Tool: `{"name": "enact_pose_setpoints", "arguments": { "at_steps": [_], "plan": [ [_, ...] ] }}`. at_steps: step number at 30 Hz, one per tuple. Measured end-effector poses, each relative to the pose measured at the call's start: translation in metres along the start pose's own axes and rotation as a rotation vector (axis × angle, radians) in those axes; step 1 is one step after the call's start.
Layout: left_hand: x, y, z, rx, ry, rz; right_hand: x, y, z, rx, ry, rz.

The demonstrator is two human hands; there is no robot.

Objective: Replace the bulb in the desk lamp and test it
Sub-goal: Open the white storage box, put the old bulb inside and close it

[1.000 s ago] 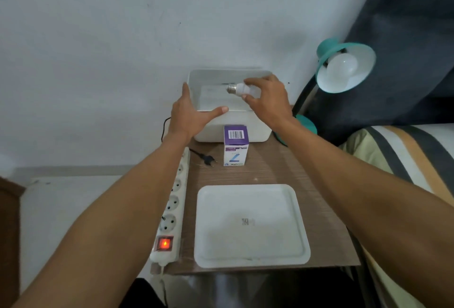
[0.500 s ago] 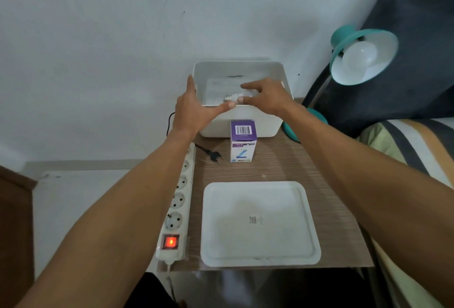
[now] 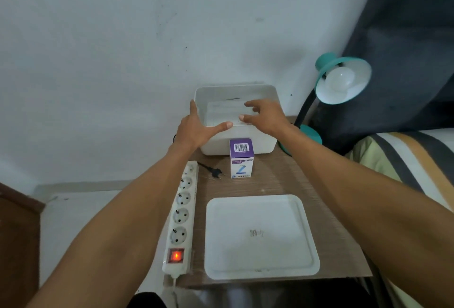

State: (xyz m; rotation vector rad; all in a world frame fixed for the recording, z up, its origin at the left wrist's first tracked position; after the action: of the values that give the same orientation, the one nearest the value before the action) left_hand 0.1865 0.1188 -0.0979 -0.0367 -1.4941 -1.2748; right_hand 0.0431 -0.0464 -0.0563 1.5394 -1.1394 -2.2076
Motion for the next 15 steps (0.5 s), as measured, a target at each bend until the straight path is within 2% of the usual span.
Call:
{"name": "enact_pose_setpoints", "arguments": {
  "at_steps": [10,15],
  "plan": [
    [-0.007,-0.009,0.055,0.075,-0.030,0.001,0.004,0.024,0.064,0.153,0.089,-0.002],
    [-0.013,-0.038,0.109,0.122,-0.096,0.066,0.024,0.007,0.105,0.159,0.027,0.043]
  ]
}}
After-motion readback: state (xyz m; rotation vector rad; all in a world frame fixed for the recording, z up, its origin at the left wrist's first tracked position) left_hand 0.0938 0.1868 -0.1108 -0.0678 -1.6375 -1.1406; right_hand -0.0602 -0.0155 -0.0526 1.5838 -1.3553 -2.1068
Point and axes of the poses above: each hand's wrist, its own z-axis away from the middle knuckle, its own y-axis out of the back of the hand, x = y × z, the point moved 7 cm from there along -z, towards the middle knuckle, and after that the axes turned 13 degrees about -x, right-handed, at the moved point
